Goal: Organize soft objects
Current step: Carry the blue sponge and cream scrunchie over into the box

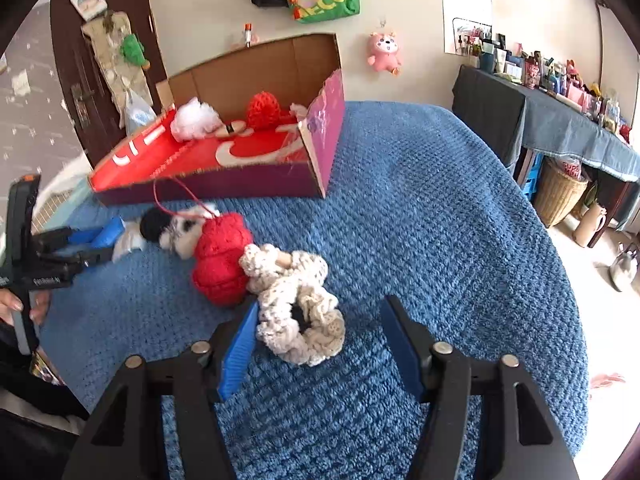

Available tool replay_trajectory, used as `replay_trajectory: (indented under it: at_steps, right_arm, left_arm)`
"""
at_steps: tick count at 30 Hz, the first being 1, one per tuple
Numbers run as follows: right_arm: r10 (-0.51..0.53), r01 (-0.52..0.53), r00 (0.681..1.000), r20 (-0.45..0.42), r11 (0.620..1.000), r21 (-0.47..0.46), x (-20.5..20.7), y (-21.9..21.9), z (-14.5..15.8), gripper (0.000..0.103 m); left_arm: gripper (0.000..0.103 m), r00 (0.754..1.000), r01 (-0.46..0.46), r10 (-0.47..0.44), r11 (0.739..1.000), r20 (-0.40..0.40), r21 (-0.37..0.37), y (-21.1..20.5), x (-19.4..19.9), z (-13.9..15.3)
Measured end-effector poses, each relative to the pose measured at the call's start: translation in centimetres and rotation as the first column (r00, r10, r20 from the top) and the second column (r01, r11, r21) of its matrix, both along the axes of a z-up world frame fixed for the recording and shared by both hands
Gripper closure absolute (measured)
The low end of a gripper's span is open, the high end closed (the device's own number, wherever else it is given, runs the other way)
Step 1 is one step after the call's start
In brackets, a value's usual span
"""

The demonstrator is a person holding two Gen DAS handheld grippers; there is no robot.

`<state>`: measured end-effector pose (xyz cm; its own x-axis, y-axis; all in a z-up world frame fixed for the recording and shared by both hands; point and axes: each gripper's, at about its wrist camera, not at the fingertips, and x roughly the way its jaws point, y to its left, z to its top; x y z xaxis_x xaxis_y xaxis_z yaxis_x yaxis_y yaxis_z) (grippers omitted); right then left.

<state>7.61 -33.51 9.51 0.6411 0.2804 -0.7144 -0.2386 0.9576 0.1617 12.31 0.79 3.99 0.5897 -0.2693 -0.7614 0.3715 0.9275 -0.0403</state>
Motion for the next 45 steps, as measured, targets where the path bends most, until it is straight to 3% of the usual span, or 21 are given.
replay_trajectory:
  at_steps: [4,8,14,21,25,31,38,45]
  right_arm:
    - [0.032,-0.028,0.999,-0.04,0.995,0.097,0.6,-0.7,-0.5,0.075]
    - [-0.001,0.002,1.0,-0.001,0.973,0.23,0.3,-2.7,0.3,0.077]
    - [-0.058,0.049,0.998,0.023,0.955,0.291,0.6,-3.9,1.5,0.077]
    - [0.016,-0.054,0.989,0.148,0.964,0.259,1.4,1.2,5.2,0.077]
    - [0.067,-0.101,0.976,0.205,0.982,0.16,2.2,6.0,6.4,0.077]
    - [0.134,-0.153,0.971,0.197,0.985,0.081,3.1,10.8,5.6,0.077]
    - [0.143,-0.156,0.973,0.181,0.986,0.062,3.8,11.9,5.4,0.077]
    - [0.104,-0.094,0.98,0.169,0.993,-0.065,9.5,12.8,6.7,0.077]
  left_arm:
    - [0.061,1.0,0.022,-0.022,1.0,0.004,-0.014,-0.2,-0.2,0.3]
    - [0.068,0.999,0.037,-0.037,0.999,0.009,-0.023,-0.2,-0.5,0.5]
    - [0.07,0.999,0.041,-0.04,0.998,0.024,-0.041,-0.1,-0.5,1.3]
    - [0.07,0.996,0.039,-0.035,0.998,0.08,-0.053,0.3,-0.6,3.5]
    - [0.07,0.994,0.035,-0.028,0.997,0.105,-0.065,0.4,-0.6,4.6]
    - [0.07,0.991,0.039,-0.03,0.997,0.13,-0.068,0.4,-0.7,5.5]
    - [0.07,0.989,0.039,-0.029,0.997,0.143,-0.071,0.6,-0.1,6.4]
    - [0.07,0.992,0.038,-0.032,0.998,0.12,-0.047,0.4,5.4,7.9]
